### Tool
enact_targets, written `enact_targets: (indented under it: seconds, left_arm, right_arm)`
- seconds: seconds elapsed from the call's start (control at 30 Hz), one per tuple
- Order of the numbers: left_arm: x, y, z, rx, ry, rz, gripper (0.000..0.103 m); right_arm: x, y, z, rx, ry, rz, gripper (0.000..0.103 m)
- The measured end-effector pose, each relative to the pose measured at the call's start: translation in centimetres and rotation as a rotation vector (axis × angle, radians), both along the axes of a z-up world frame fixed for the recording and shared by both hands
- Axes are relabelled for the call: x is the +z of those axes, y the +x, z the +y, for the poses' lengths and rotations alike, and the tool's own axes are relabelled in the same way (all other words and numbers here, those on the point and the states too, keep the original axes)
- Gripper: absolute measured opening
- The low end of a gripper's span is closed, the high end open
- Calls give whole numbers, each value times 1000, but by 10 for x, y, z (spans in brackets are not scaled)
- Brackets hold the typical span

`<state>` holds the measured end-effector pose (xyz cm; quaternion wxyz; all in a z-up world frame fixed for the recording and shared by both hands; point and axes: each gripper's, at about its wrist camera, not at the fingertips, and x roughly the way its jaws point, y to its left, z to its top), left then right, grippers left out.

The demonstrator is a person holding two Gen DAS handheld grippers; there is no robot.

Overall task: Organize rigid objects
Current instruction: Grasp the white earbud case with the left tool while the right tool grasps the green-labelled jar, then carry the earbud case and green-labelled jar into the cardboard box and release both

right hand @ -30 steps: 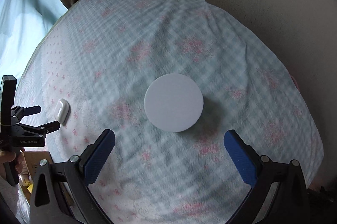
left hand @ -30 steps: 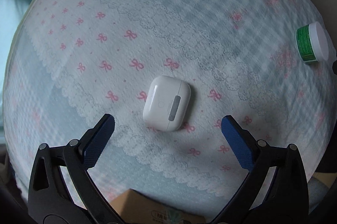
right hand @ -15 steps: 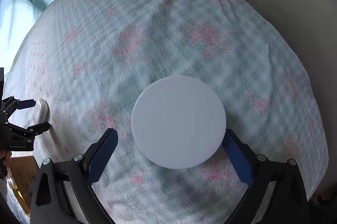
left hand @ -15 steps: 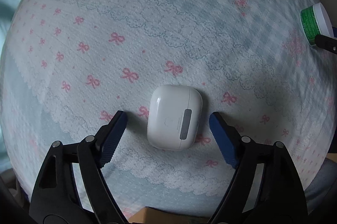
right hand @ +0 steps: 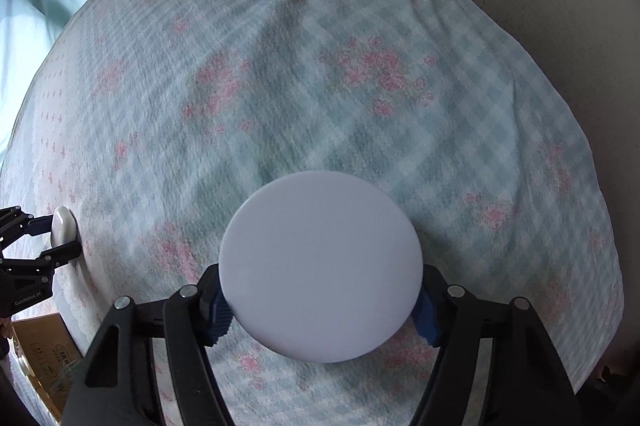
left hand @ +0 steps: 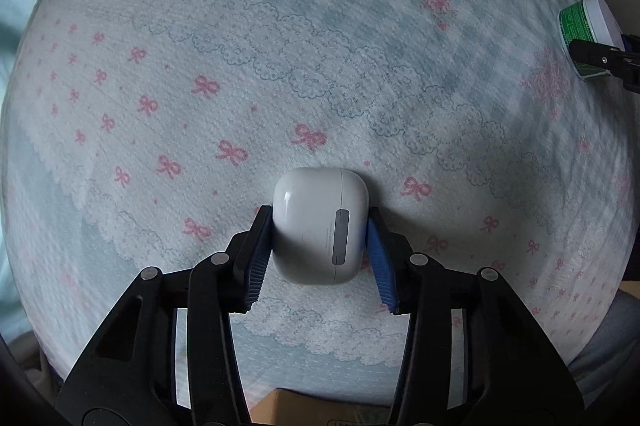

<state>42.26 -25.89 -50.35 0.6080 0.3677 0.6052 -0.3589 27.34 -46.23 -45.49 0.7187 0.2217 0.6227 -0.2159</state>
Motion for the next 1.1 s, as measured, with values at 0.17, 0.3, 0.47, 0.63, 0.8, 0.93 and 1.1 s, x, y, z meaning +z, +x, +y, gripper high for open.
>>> enact_targets:
  seconds: [0.17, 0.3, 0.47, 0.63, 0.8, 0.93, 1.1]
  left_arm:
    - [16, 0, 15, 27, 1, -22, 42]
    - [37, -7, 11, 36, -25, -27, 42]
    - [67, -6, 11, 86, -74, -21, 42]
    - [118, -7, 20, 146, -142, -42, 42]
    - [181, -15, 50, 191, -244, -78, 42]
    - [231, -25, 83, 243, -323, -99, 42]
    - [283, -41, 144, 296, -377, -145, 42]
  right_arm:
    - [6, -3, 0, -9, 13, -13, 66]
    - [23, -9, 1, -22, 11, -30, 66]
    - [47, -11, 1, -11, -3, -56, 66]
    - [79, -8, 7, 11, -14, -96, 66]
    - [126, -4, 33, 75, -45, -144, 66]
    - [176, 0, 71, 148, -70, -186, 66]
    - [238, -1, 131, 238, -55, -251, 66]
